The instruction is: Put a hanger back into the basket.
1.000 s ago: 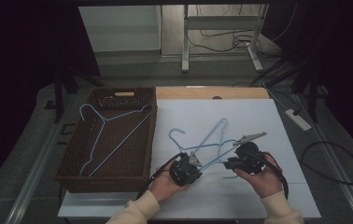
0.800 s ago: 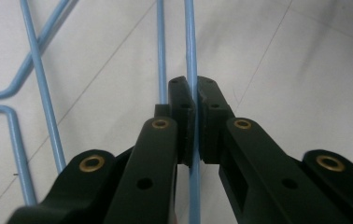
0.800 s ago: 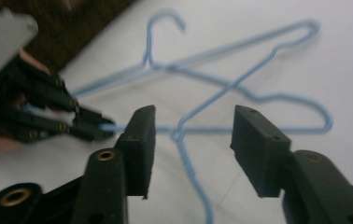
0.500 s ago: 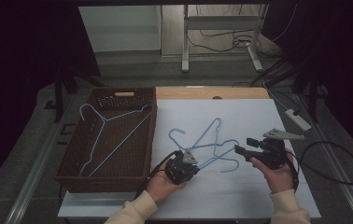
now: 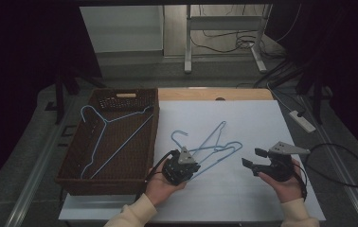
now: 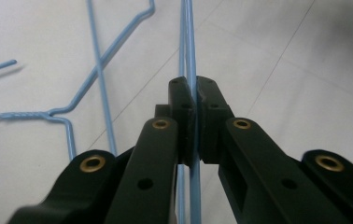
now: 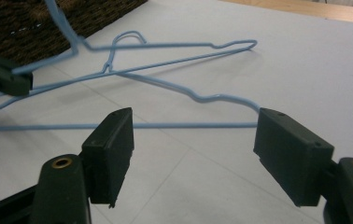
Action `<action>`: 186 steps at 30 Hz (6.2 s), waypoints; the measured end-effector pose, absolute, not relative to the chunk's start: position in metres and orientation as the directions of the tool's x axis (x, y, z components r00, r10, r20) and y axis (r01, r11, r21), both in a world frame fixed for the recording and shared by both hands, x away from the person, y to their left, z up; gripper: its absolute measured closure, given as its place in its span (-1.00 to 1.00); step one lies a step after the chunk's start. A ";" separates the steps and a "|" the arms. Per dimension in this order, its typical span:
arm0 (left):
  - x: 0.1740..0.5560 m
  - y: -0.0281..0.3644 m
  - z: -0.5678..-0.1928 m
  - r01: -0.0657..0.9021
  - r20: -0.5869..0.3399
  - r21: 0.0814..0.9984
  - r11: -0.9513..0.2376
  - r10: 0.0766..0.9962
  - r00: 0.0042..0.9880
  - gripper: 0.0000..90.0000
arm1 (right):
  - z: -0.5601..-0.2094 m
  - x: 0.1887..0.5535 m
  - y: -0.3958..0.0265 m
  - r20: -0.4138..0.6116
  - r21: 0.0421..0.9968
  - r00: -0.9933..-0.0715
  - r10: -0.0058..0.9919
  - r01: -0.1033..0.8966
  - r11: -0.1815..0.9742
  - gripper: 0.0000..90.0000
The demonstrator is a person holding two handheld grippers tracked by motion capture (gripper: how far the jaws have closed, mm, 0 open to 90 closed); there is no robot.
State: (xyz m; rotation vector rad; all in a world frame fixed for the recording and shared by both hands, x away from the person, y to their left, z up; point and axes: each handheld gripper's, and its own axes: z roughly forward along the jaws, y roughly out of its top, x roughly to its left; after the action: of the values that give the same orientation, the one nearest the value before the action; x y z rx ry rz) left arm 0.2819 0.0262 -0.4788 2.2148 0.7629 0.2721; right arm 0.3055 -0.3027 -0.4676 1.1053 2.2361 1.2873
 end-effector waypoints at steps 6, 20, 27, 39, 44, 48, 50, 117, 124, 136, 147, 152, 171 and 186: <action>0.278 0.033 -0.463 0.430 -0.065 0.761 -0.485 0.604 0.794 0.94 | -0.474 0.303 -0.307 0.092 0.831 -0.642 0.761 0.471 0.296 -0.36; 0.267 0.060 -0.415 0.408 -0.120 0.831 -0.378 0.595 0.795 0.94 | -0.478 0.301 -0.303 0.088 0.809 -0.654 0.751 0.486 0.329 -0.38; 0.265 0.086 -0.389 0.393 -0.133 0.859 -0.328 0.599 0.790 0.94 | -0.478 0.301 -0.302 0.082 0.804 -0.656 0.750 0.488 0.339 -0.38; 0.271 0.152 -0.376 0.413 -0.144 0.876 -0.250 0.682 0.717 0.94 | -0.481 0.302 -0.298 0.069 0.793 -0.662 0.747 0.491 0.361 -0.38; 0.271 0.183 -0.379 0.430 -0.160 0.878 -0.211 0.719 0.677 0.94 | -0.482 0.302 -0.298 0.066 0.788 -0.661 0.747 0.493 0.368 -0.38; 0.271 0.204 -0.381 0.443 -0.166 0.876 -0.192 0.743 0.649 0.94 | -0.483 0.303 -0.296 0.062 0.784 -0.663 0.746 0.495 0.375 -0.38; 0.271 0.216 -0.382 0.453 -0.173 0.873 -0.181 0.753 0.634 0.94 | -0.483 0.302 -0.295 0.057 0.781 -0.664 0.746 0.494 0.381 -0.38; 0.336 0.289 -0.452 0.793 -0.101 0.571 -0.214 0.940 0.327 0.82 | -0.487 0.303 -0.288 0.038 0.759 -0.674 0.738 0.500 0.417 -0.42; 0.328 0.288 -0.445 0.736 -0.083 0.641 -0.216 0.934 0.347 0.28 | -0.486 0.303 -0.289 0.039 0.761 -0.674 0.738 0.498 0.415 -0.42; 0.285 0.259 -0.417 0.541 -0.159 0.818 -0.194 0.828 0.538 -0.15 | -0.485 0.303 -0.291 0.041 0.764 -0.668 0.743 0.500 0.408 -0.42; 0.263 0.223 -0.419 0.485 -0.166 0.848 -0.214 0.762 0.626 -0.17 | -0.484 0.304 -0.293 0.041 0.768 -0.668 0.743 0.497 0.405 -0.42; 0.255 0.207 -0.423 0.478 -0.169 0.848 -0.231 0.737 0.655 -0.18 | -0.484 0.304 -0.293 0.039 0.767 -0.670 0.741 0.495 0.408 -0.42; 0.245 0.191 -0.436 0.480 -0.174 0.842 -0.247 0.717 0.675 -0.19 | -0.484 0.302 -0.292 0.034 0.770 -0.665 0.746 0.493 0.405 -0.41; 0.244 0.191 -0.438 0.479 -0.169 0.841 -0.253 0.717 0.676 -0.19 | -0.482 0.304 -0.291 0.022 0.775 -0.665 0.747 0.484 0.407 -0.37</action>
State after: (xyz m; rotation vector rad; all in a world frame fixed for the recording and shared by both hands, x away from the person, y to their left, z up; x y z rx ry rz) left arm 0.2436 0.1908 -0.4375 1.9097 0.9343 0.3052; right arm 0.3038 -0.2908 -0.4820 1.0651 2.3407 1.1258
